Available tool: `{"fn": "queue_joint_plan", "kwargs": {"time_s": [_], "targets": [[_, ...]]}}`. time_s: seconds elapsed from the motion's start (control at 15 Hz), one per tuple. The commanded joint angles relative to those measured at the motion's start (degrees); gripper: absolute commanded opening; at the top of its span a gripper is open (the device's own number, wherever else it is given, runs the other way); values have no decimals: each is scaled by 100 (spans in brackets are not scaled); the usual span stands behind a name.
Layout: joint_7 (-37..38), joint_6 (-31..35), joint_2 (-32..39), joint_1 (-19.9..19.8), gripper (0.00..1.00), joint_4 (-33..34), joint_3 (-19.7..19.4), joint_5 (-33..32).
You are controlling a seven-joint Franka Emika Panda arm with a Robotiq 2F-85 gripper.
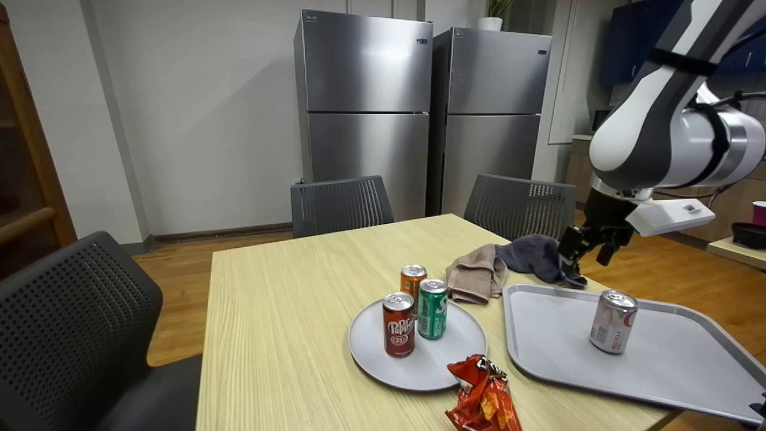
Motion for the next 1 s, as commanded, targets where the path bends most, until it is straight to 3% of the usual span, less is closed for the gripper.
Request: {"fn": "queue_joint_plan", "kwargs": {"time_s": [0.0, 0.2, 0.27, 0.8, 0.93], "targets": [[17, 114, -257, 274, 100, -115, 94, -10], [92, 186, -278, 633, 100, -117, 21, -141], [36, 104, -99, 487, 100, 2, 48, -17], [60, 106, -59, 532, 100, 2, 18, -25], [435, 83, -130, 754, 100, -69, -129, 16]]}}
